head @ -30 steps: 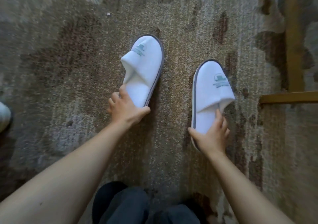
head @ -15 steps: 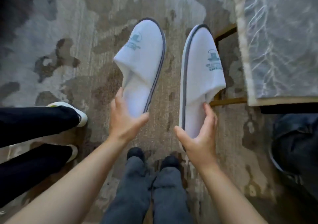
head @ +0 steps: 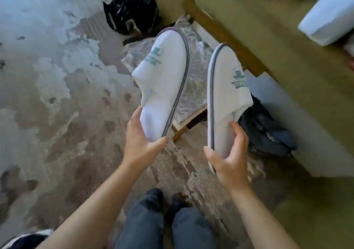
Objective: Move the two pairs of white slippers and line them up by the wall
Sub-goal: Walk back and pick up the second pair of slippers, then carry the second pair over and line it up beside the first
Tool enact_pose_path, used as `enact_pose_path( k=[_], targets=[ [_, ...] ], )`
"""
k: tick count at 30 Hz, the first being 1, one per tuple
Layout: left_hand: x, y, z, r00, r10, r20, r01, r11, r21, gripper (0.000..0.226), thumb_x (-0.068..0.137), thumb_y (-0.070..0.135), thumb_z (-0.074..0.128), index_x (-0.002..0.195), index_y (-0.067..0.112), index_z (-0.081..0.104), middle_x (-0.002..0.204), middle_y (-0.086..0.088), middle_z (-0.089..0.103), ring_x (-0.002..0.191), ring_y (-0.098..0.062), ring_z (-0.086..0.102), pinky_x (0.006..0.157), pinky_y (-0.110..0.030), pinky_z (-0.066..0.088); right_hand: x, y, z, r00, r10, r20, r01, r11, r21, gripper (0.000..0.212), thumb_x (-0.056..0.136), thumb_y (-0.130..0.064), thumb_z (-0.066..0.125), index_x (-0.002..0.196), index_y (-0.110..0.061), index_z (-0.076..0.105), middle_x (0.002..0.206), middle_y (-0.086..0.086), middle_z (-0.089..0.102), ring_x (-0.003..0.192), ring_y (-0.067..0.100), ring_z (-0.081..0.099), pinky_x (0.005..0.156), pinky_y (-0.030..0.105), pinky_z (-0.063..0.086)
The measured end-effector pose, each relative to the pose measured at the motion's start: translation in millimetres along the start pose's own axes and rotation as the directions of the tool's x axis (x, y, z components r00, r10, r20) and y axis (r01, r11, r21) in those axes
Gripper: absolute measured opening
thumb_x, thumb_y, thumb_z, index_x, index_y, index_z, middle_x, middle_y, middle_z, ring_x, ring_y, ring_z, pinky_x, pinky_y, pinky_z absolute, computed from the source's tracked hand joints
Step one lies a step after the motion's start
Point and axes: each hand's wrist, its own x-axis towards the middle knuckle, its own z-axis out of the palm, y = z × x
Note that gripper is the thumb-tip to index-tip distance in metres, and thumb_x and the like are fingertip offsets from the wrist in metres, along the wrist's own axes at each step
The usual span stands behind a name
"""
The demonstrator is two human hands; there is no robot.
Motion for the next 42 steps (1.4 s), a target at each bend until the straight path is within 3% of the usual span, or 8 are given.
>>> enact_pose_path(
  k=[5,7,9,13,16,22,31,42],
  targets=[
    [7,65,51,0.871,0.223,0.438,-0.250,0.968,0.003,0.096,0.045,0.053,0.054,0.133,0.031,0.022,0.137,0.000,0.031,0.123,-0.014,0.032,0.098,-0.038,0.036,-46,3,-62,0.892,0.152,-0.427,-0.116,0.987,0.108,0.081,0.061,-0.032,0.064,0.131,-0.021,0.026,0.125,-0.011,0.028,0.113,-0.002,0.032,0.088,0.001,0.033],
    [-11,87,80,0.768,0.282,0.575,-0.331,0.943,-0.020,0.101,0.043,0.055,0.053,0.135,0.031,0.018,0.140,0.000,0.028,0.123,-0.011,0.029,0.096,-0.034,0.031,-83,11,-82,0.793,0.238,-0.560,-0.178,0.971,0.160,0.078,0.065,-0.027,0.069,0.131,-0.019,0.027,0.129,-0.007,0.030,0.120,0.016,0.037,0.100,0.014,0.037],
    [-42,105,110,0.625,0.328,0.709,-0.399,0.914,-0.072,0.103,0.043,0.056,0.053,0.136,0.030,0.016,0.142,-0.002,0.027,0.128,-0.017,0.029,0.100,-0.036,0.032,-127,16,-100,0.656,0.317,-0.685,-0.236,0.948,0.213,0.076,0.069,-0.013,0.072,0.131,-0.016,0.028,0.133,0.000,0.031,0.122,0.028,0.038,0.105,0.046,0.037],
    [-128,131,159,0.270,0.361,0.893,-0.467,0.860,-0.207,0.104,0.044,0.054,0.056,0.136,0.031,0.014,0.142,-0.005,0.028,0.129,-0.023,0.032,0.105,-0.049,0.035,-226,21,-128,0.307,0.398,-0.864,-0.305,0.902,0.307,0.074,0.068,-0.005,0.071,0.130,-0.013,0.031,0.136,0.008,0.033,0.121,0.014,0.034,0.102,0.030,0.033],
    [-204,140,187,0.033,0.338,0.941,-0.497,0.822,-0.278,0.107,0.043,0.056,0.057,0.137,0.028,0.014,0.142,-0.003,0.028,0.128,-0.021,0.031,0.103,-0.043,0.034,-303,27,-140,0.060,0.444,-0.894,-0.341,0.851,0.400,0.073,0.069,-0.007,0.071,0.129,-0.016,0.031,0.135,0.006,0.034,0.119,0.015,0.035,0.100,0.036,0.037],
    [-373,132,225,-0.292,0.320,0.902,-0.502,0.751,-0.429,0.109,0.040,0.053,0.057,0.136,0.015,0.021,0.133,-0.006,0.035,0.123,-0.021,0.035,0.101,-0.040,0.035,-457,54,-163,-0.293,0.409,-0.865,-0.360,0.791,0.495,0.075,0.068,-0.006,0.071,0.130,-0.013,0.030,0.135,0.010,0.033,0.123,0.021,0.035,0.102,0.036,0.034],
    [-614,102,254,-0.553,0.226,0.802,-0.392,0.778,-0.490,0.087,0.057,0.028,0.072,0.131,0.026,0.025,0.118,0.006,0.035,0.109,-0.016,0.040,0.081,-0.028,0.039,-644,95,-203,-0.553,0.359,-0.752,-0.293,0.760,0.579,0.074,0.069,-0.008,0.072,0.130,-0.015,0.032,0.123,-0.006,0.029,0.113,0.005,0.030,0.096,0.023,0.027],
    [-849,92,350,-0.723,0.070,0.687,-0.411,0.756,-0.509,0.091,0.065,0.018,0.074,0.134,0.031,0.017,0.138,-0.001,0.032,0.121,-0.022,0.038,0.098,-0.044,0.041,-806,178,-303,-0.703,0.322,-0.634,-0.244,0.728,0.640,0.072,0.070,-0.013,0.071,0.130,-0.018,0.032,0.125,-0.007,0.029,0.117,0.006,0.030,0.100,0.027,0.026]
  ],
)
